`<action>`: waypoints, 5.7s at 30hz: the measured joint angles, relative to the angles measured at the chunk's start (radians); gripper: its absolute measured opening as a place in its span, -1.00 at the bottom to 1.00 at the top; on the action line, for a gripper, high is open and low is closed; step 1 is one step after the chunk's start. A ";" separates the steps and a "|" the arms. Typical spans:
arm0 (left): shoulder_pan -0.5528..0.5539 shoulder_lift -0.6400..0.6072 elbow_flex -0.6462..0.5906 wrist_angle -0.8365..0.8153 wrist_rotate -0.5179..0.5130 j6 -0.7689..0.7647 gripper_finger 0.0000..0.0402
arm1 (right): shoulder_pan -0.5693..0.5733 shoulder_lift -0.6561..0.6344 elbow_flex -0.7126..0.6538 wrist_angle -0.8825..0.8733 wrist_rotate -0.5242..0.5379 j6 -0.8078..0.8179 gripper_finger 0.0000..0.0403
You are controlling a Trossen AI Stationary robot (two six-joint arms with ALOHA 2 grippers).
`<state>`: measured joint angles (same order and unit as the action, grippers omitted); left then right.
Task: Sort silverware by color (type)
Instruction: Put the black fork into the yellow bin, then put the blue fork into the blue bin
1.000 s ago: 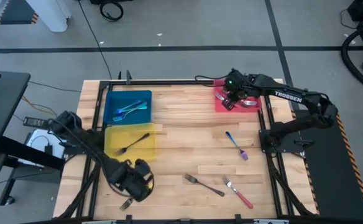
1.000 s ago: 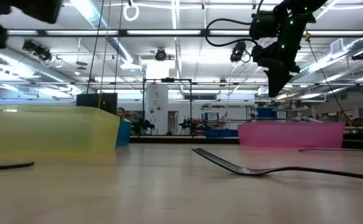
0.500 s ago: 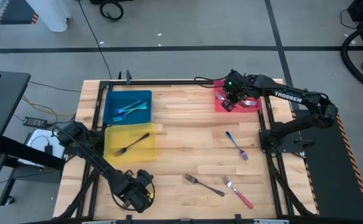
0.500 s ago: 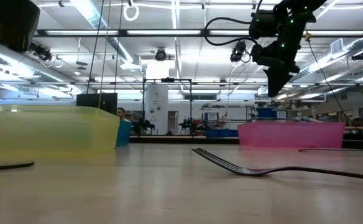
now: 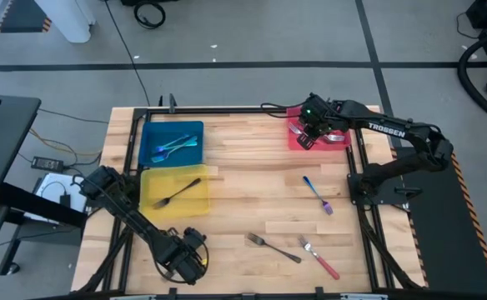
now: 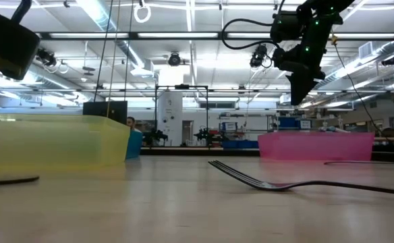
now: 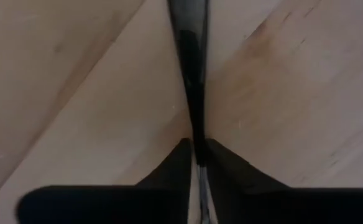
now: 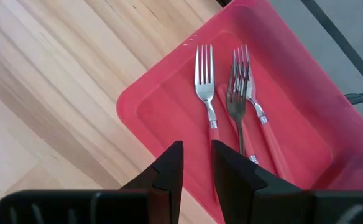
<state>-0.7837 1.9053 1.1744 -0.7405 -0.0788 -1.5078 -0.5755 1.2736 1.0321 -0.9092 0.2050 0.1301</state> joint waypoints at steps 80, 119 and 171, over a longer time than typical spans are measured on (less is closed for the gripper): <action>0.775 -0.445 -0.357 -0.185 -0.005 1.101 -0.98 | 0.612 -0.220 0.000 -0.221 -0.120 0.425 -0.55; 0.755 -0.444 -0.170 0.028 -0.007 1.311 -0.46 | 0.728 -0.212 -0.452 0.000 -0.121 0.887 -0.28; 1.019 -0.444 -0.126 0.140 -0.006 1.666 -0.46 | 0.617 0.063 -0.480 0.197 -0.228 0.811 -0.91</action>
<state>0.2348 1.4616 1.0489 -0.6008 -0.0850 0.1581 0.0416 1.3364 0.5522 -0.7121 -0.0227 0.9411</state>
